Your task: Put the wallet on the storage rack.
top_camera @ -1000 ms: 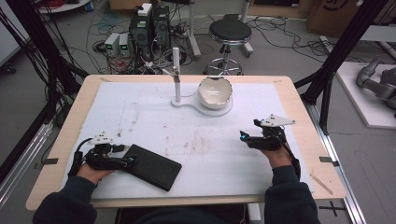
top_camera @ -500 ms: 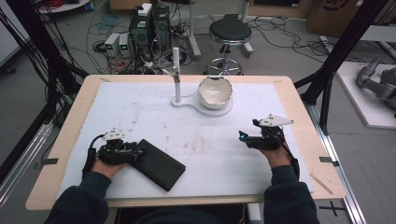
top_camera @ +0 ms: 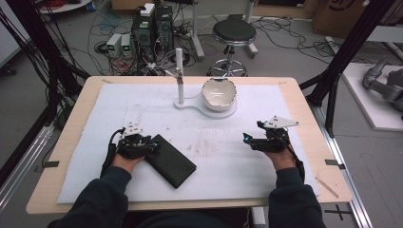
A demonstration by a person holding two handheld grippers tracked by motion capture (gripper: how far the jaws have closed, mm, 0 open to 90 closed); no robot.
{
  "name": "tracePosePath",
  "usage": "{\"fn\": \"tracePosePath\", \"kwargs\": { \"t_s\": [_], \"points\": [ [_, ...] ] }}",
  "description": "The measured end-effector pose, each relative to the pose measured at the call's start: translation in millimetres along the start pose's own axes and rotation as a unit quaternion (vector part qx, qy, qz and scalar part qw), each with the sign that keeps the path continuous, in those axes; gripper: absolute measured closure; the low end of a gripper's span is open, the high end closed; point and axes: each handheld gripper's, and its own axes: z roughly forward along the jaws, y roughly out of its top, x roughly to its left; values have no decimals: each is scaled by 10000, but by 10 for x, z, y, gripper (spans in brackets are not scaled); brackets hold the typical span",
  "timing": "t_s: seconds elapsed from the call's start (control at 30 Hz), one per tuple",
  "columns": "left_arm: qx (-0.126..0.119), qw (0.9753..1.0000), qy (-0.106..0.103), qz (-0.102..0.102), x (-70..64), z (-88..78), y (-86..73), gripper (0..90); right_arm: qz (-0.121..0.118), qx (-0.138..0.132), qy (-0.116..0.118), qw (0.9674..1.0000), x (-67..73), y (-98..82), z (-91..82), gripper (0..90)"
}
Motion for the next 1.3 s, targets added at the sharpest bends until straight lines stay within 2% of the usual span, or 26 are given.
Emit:
{"fn": "tracePosePath", "kwargs": {
  "t_s": [0.27,0.37,0.5,0.57,0.63,0.7,0.77,0.87,0.93,1.0,1.07,1.17,1.2,1.3],
  "points": [
    [-43,9999,97,-51,-54,161,103,591,-10,-12,-15,10000,-2,2,12,248],
    [-126,9997,121,-164,-72,220,117,591,-26,-8,-17,10000,9,6,19,248],
    [-193,9996,-15,-203,-43,238,133,594,-52,-32,-11,10000,21,19,21,248],
    [-334,9993,1,-157,-5,189,143,590,-36,-60,-4,10000,28,22,16,248],
    [-643,9978,-40,-153,42,107,176,523,-17,-70,-8,10000,31,23,15,248],
    [-865,9961,-102,119,98,2,228,471,50,-114,43,9999,47,26,20,247],
    [-1117,9931,-190,297,176,-117,279,401,47,-162,98,9998,88,35,31,247],
    [-1425,9889,-153,380,320,-333,337,316,-10,-230,186,9996,192,72,67,233],
    [-1597,9868,-59,274,442,-478,328,283,4,-270,292,9992,285,110,108,233],
    [-1673,9856,1,229,532,-558,279,281,-64,-311,401,9987,390,155,170,234],
    [-1711,9849,100,243,595,-590,218,281,-129,-333,552,9978,510,205,245,236],
    [-1654,9858,228,175,689,-613,146,281,-250,-302,760,9963,732,275,368,236],
    [-1676,9855,249,95,707,-623,134,283,-309,-300,859,9954,823,303,423,235],
    [-1708,9847,334,70,747,-657,113,298,-470,-255,1014,9934,1027,363,540,235]
  ]
}}
